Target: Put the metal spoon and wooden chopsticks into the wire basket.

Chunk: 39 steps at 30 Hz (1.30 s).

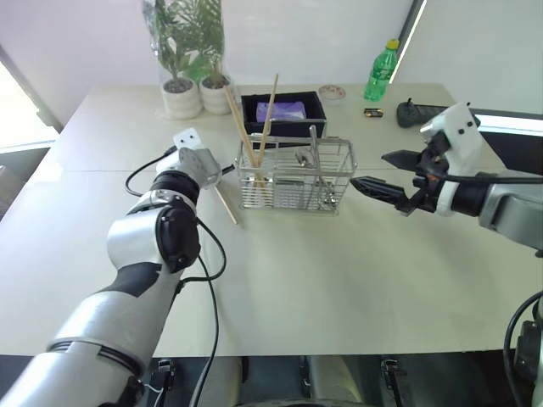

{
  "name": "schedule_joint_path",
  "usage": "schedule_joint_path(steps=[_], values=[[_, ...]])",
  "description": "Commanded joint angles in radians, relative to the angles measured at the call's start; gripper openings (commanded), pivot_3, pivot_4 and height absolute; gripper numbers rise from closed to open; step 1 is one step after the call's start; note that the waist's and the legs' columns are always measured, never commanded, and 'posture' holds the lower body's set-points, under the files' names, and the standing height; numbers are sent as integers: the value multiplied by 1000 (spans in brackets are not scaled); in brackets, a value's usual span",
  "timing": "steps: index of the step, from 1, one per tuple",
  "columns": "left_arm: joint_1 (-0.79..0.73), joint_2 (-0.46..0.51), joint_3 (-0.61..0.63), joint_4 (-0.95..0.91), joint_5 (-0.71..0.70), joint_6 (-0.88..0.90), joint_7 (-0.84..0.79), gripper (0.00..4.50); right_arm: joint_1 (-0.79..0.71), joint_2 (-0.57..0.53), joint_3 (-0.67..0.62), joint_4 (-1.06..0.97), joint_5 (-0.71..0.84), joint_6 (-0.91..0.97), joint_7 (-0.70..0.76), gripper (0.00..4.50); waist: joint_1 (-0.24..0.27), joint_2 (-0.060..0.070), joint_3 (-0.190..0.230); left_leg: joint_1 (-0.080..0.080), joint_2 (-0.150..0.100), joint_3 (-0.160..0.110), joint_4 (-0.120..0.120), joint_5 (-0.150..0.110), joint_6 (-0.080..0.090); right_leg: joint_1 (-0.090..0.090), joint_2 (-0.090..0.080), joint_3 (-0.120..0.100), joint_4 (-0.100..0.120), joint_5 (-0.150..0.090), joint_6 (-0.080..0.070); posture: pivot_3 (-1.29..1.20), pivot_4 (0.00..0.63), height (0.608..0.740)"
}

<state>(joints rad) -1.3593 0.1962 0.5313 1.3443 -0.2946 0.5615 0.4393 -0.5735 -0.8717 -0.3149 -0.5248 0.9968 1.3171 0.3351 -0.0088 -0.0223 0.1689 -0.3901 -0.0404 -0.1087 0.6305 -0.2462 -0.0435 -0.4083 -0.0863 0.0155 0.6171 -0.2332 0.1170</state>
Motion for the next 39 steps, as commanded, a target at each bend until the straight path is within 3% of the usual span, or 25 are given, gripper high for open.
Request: schedule_joint_path(steps=[1, 11, 16, 21, 28, 39], values=[[-78, 40, -13, -28, 3, -17, -39, 27, -31, -4, -4, -1, -6, -22, 2, 4500, 0, 0, 0, 0, 0, 0, 0, 0, 0, 0, 0, 0, 0, 0, 0, 0, 150, 716], [-194, 150, -57, -103, 19, -103, -256, 27, -28, -61, -1, 17, -20, -24, 54, 4500, -2, 0, 0, 0, 0, 0, 0, 0, 0, 0, 0, 0, 0, 0, 0, 0, 150, 716], [-261, 184, -180, -251, 66, -318, -571, 27, -18, -81, -5, 27, -30, -29, 74, 4500, -1, -1, 1, -1, 0, 0, 0, 0, 0, -1, 0, 0, -1, 0, 0, 0, 150, 716], [-231, 135, -216, -501, -18, -360, -831, 27, 5, -69, -13, 11, -32, -29, 72, 4500, 1, -1, 0, -1, 0, 1, -1, 0, 0, 0, -1, 0, -3, 0, 0, 0, 150, 716], [-60, 83, -321, -885, -52, -339, -952, 27, 33, -54, -38, -11, -20, -21, 46, 4500, -6, 1, 0, 1, 1, 1, 0, 0, 0, 1, 1, 1, -1, 0, 0, 0, 150, 716], [249, -6, -396, -1191, -60, -186, -849, 27, 86, -37, -92, -66, 18, 3, -18, 4500, -1, 1, 0, 0, 2, 1, 1, 0, 1, 1, 2, 2, -1, 0, 0, 0, 150, 716]])
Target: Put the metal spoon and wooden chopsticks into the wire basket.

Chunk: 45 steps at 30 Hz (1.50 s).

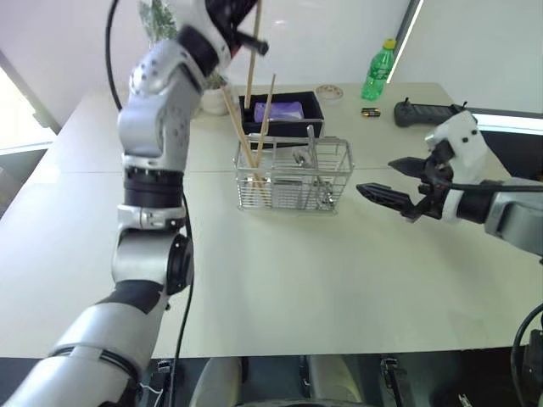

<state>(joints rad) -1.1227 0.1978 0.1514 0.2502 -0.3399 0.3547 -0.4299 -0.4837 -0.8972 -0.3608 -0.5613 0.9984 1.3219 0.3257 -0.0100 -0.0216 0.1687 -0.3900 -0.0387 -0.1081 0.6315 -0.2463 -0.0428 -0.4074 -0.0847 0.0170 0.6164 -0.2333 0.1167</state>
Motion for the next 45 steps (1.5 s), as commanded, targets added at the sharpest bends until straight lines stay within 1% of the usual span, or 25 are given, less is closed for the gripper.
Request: schedule_joint_path(steps=[1, 3, 9, 11, 12, 13, 15, 16, 18, 27, 32, 34, 37, 40, 41, 42, 45], values=[[34, -17, -14, -114, -20, 39, 34, 27, -3, -12, -51, -30, 21, 0, -12, 4500, 0, 0, 0, 0, 0, 0, 0, 0, 0, 0, 0, 0, 0, 0, 0, 0, 150, 716], [59, -29, -9, -135, -30, 67, 55, 27, -3, -13, -57, -31, 29, 3, -16, 4500, 1, 0, 0, 0, 0, 0, 0, 0, 0, 0, 0, 0, 0, 0, 0, 0, 150, 716], [167, -56, -51, -181, -10, 97, 84, 27, -12, -10, -56, -29, 44, 9, -34, 4500, 1, 0, 0, 1, 0, 0, 0, 0, 0, 1, 0, 0, 0, 0, 0, 0, 150, 716], [192, -60, -53, -181, -10, 104, 97, 801, -15, -10, -55, -27, 49, 11, -39, 4500, 1, 0, 0, 1, 0, 0, 0, 0, 0, 1, 0, 0, 0, 0, 0, 0, 150, 716], [203, -61, -54, -184, -13, 112, 101, 1098, -15, -11, -54, -27, 51, 10, -40, 4500, 1, 0, 0, 1, 0, 0, 0, 0, 0, 1, 0, 0, 0, 0, 0, 0, 150, 716], [212, -60, -56, -188, -15, 117, 104, 1647, -15, -12, -53, -26, 52, 10, -41, 4500, 1, 0, 0, 1, 0, 0, 0, 0, 0, 1, 1, 0, 0, 0, 0, 0, 150, 716], [225, -52, -67, -201, -9, 119, 103, 2608, -17, -14, -50, -23, 55, 8, -43, 4500, 1, 0, 0, 1, 0, 0, 0, 0, 0, 1, 1, 0, 0, 0, 0, 0, 150, 716], [226, -49, -66, -207, -11, 122, 105, 3197, -18, -15, -48, -21, 56, 7, -43, 4500, 1, 0, 0, 1, 0, 0, 0, 0, 0, 1, 1, 0, 0, 0, 0, 0, 150, 716], [224, -44, -59, -216, -18, 133, 109, 4115, -22, -16, -43, -16, 56, 5, -43, 4500, 2, 0, 0, 0, 0, 0, 0, 0, 0, 1, 1, 0, 0, 0, 0, 0, 150, 716], [181, 18, -27, -274, -72, 223, 98, 4115, -36, -26, 1, 13, 15, -29, -10, 4500, 1, 0, 0, 0, 0, 0, 0, 0, 0, 1, 1, 0, -1, 0, 0, 0, 150, 716], [151, 60, -34, -319, -94, 269, 76, 4115, -41, -26, 19, 22, -5, -46, 6, 4500, 0, 0, 0, 1, 0, 0, 0, 0, 0, 1, 1, 0, -1, 0, 0, 0, 150, 716], [111, 91, -6, -339, -152, 367, 64, 4115, -44, -41, 25, 31, -16, -55, 28, 4500, 1, 0, 0, 0, 0, 0, 0, 0, 0, 1, 1, 0, -1, 0, 0, 0, 150, 716], [107, 230, -24, -391, -212, 482, -64, 4115, -29, -112, 23, 46, -62, -100, 100, 4500, -4, 1, 0, 0, 0, 0, 0, 0, 0, 1, 1, 0, -1, 0, 0, 0, 150, 716], [156, 449, -60, -463, -278, 531, -311, 4115, 6, -199, 1, 74, -109, -190, 227, 4500, -11, 2, 0, 1, 2, 1, -1, -1, 1, 0, 2, 0, -1, 0, -1, 0, 150, 716], [186, 533, -74, -478, -281, 518, -402, 4115, 25, -228, -9, 87, -130, -236, 288, 4500, -13, 2, 0, 1, 2, 1, -2, -1, 1, 0, 3, 0, -1, -1, -1, 0, 150, 716], [205, 585, -84, -485, -279, 504, -456, 4115, 42, -247, -14, 96, -145, -271, 331, 4500, -11, 2, 1, 2, 3, 2, -3, -1, 1, 0, 3, 1, -1, -1, -2, 0, 150, 716], [309, 787, -112, -487, -244, 459, -641, 4115, 102, -285, -46, 140, -181, -383, 483, 4500, -8, 3, 1, 2, 3, 2, -3, -1, 1, 1, 3, 1, -2, -2, -2, 0, 150, 716]])
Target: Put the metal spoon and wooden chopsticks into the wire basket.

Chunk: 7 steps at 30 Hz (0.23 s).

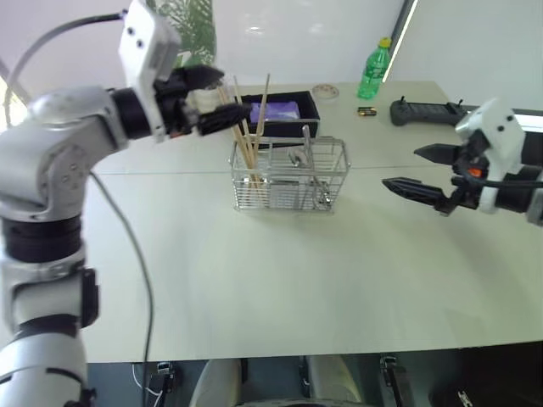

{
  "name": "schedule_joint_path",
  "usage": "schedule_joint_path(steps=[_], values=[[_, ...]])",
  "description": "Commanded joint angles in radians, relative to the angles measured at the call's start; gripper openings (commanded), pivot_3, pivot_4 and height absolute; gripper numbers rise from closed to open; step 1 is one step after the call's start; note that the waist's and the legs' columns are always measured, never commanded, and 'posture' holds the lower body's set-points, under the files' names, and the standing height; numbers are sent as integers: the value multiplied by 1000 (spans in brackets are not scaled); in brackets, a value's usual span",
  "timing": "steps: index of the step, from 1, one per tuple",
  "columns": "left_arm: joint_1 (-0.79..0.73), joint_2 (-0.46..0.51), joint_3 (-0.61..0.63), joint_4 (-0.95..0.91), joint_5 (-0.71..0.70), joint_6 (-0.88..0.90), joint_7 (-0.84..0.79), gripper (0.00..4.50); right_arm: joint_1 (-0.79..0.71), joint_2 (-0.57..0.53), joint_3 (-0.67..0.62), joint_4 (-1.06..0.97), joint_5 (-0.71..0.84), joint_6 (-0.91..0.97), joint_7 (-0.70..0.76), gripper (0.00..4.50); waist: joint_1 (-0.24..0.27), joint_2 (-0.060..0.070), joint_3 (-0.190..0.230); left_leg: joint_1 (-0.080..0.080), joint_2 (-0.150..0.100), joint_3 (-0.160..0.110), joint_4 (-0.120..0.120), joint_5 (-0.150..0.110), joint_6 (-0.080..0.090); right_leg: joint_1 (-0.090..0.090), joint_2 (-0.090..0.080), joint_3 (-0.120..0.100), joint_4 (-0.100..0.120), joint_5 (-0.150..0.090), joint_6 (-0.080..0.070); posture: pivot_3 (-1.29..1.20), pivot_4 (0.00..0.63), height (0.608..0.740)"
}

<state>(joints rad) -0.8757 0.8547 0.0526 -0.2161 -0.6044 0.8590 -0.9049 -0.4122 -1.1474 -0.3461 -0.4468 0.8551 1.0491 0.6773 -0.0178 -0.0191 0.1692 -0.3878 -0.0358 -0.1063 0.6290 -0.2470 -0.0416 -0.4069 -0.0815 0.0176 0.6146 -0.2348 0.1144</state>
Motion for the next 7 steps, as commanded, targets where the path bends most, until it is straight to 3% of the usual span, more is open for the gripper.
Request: schedule_joint_path(steps=[1, 4, 7], values=[[100, 186, -19, -25, 31, -62, -216, 4115, 46, -40, -64, 39, -51, -142, 166, 4500, 0, 0, 0, 0, 0, 0, 0, 0, 0, 0, 0, 0, 0, -1, -2, 0, 150, 716], [239, 305, -26, -50, 98, -186, -310, 4115, 74, -30, -60, 65, -78, -195, 213, 4500, 4, 0, 0, 0, 0, 1, 1, 0, 0, 1, -1, 1, -1, -2, -4, 0, 150, 716], [296, 313, -18, -55, 120, -215, -299, 4115, 78, -11, -46, 75, -89, -213, 219, 4500, 8, 0, 0, 0, 1, 1, 1, 0, 0, 1, -1, 1, -1, -2, -4, 0, 150, 716]])
